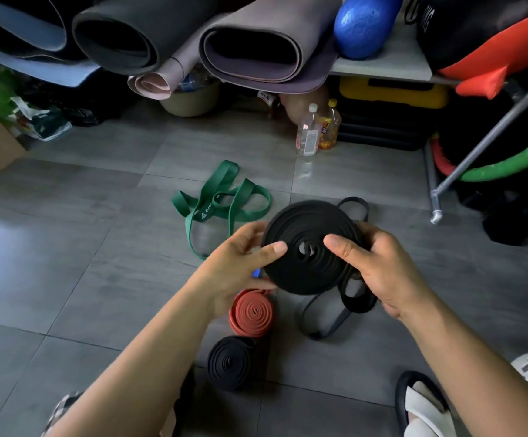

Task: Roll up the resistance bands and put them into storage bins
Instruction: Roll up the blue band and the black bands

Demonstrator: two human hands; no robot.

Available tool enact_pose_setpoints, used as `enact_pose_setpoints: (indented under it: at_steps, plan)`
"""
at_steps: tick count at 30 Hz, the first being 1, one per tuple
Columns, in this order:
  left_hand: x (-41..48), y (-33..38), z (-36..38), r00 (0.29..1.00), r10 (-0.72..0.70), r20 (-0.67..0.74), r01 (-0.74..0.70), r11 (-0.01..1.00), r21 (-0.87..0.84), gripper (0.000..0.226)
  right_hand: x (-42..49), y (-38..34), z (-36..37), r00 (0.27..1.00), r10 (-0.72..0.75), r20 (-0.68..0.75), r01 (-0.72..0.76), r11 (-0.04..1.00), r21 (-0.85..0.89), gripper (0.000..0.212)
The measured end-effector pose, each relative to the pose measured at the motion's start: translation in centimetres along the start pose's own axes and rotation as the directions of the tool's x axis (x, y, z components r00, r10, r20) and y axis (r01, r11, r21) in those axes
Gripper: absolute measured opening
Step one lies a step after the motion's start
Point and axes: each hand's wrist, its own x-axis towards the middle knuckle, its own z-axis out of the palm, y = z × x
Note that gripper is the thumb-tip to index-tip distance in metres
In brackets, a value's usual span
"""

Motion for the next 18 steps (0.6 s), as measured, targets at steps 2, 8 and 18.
enact_pose_setpoints:
  at_steps: [2, 8, 18]
  plan:
    - [0.1, 0.1, -0.5, 0.998, 0.064, 0.007, -0.064, 0.973, 0.223, 0.043, 0.0, 0.2, 0.0, 0.998, 0.024, 0.056, -0.019, 0.995, -0.093, 0.027]
    - [-0.9, -1.3, -1.2, 0.984, 0.126, -0.123, -0.127, 0.992, 0.003, 0.034, 0.1, 1.4, 3.0, 1.0, -0.007, 0.009, 0.006, 0.999, 0.04, 0.036]
    - [-3.4, -6.1, -7.7, 0.918, -0.083, -0.389, 0.043, 0.993, -0.112, 0.028, 0.1, 8.7, 13.3, 0.877, 0.325, -0.353, -0.272, 0.943, 0.193, 0.026]
